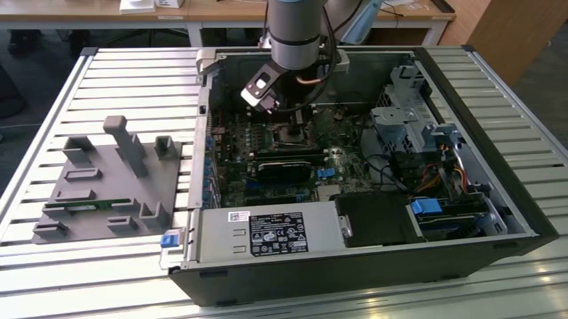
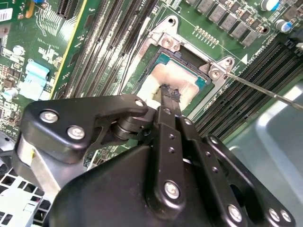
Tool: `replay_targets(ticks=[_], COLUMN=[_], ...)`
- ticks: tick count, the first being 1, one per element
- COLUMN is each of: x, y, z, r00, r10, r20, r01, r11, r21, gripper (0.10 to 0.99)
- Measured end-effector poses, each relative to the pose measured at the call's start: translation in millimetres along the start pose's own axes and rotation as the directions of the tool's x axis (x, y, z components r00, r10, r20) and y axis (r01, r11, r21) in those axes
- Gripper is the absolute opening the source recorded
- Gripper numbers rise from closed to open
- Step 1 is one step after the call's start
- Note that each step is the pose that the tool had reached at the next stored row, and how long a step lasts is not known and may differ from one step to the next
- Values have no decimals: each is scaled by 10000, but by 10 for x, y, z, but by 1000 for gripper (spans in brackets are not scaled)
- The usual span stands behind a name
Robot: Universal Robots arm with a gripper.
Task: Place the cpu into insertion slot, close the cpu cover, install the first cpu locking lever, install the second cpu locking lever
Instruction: 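Place the cpu into insertion slot, then close the cpu cover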
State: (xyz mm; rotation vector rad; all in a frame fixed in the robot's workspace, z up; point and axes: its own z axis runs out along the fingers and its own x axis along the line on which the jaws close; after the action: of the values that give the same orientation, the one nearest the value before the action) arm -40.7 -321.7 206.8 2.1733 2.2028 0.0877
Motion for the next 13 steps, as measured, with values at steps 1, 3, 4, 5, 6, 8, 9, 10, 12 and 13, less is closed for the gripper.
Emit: replay_targets(ticks=[1, 3, 4, 5, 6, 8, 9, 10, 12, 13], x=[0, 0, 0, 1, 1, 0, 0, 0, 0, 1], y=[0, 1, 2, 2, 2, 2, 2, 3, 3, 3], z=[-2, -8, -11, -12, -14, -20, -24, -26, -32, -35], r00=[10000, 10000, 10000, 10000, 10000, 10000, 10000, 10000, 10000, 10000], r10=[0, -1, -1, -1, -1, -1, -1, -1, -1, -1], r20=[-1, -1, -2, -5, -4, 0, -1, -2, -2, -2], r01=[0, 1, 1, 1, 1, 1, 1, 1, 1, 1], r11=[10000, 10000, 10000, 10000, 10000, 10000, 10000, 10000, 10000, 10000], r21=[2, 7, 7, 6, 7, 9, 9, 8, 8, 8], gripper=[106, 106, 106, 106, 106, 106, 106, 106, 106, 106])
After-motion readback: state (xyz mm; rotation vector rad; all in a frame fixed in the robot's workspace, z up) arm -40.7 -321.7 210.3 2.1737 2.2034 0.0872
